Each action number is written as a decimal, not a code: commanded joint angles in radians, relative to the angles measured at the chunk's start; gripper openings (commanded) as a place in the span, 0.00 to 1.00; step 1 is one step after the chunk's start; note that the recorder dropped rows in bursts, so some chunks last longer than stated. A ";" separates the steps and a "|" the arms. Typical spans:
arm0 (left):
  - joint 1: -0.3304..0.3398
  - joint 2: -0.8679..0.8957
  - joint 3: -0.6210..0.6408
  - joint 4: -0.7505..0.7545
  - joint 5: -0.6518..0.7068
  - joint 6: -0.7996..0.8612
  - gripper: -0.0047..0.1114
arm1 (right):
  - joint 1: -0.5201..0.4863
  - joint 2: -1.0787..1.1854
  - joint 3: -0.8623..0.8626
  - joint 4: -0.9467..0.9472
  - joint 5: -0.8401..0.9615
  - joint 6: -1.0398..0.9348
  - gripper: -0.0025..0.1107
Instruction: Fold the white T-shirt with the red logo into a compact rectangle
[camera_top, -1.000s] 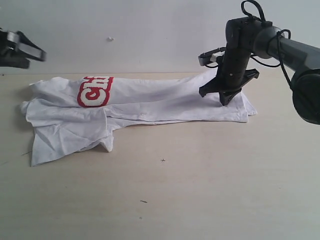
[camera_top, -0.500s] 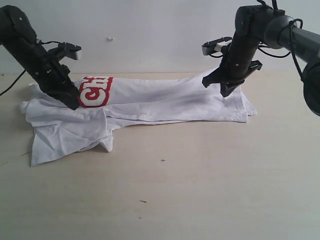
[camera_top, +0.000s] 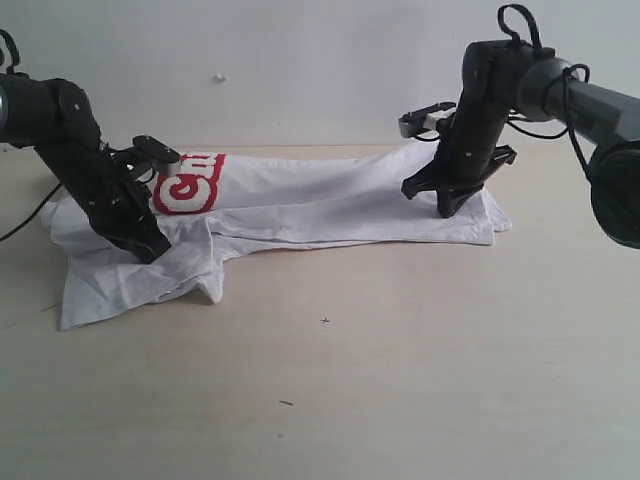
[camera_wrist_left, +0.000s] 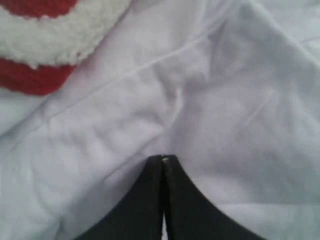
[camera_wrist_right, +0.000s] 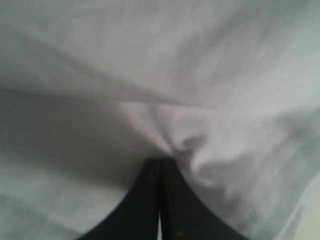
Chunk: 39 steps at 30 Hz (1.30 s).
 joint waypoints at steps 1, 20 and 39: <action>-0.001 -0.006 0.008 0.020 -0.028 -0.012 0.04 | -0.002 0.023 0.010 -0.006 -0.009 0.024 0.02; -0.002 -0.007 0.032 -0.092 -0.049 -0.030 0.04 | -0.013 -0.567 0.992 0.012 -0.819 0.174 0.02; -0.011 -0.080 0.235 -0.025 -0.167 -0.087 0.04 | -0.013 -0.537 1.149 -0.204 -0.916 0.348 0.02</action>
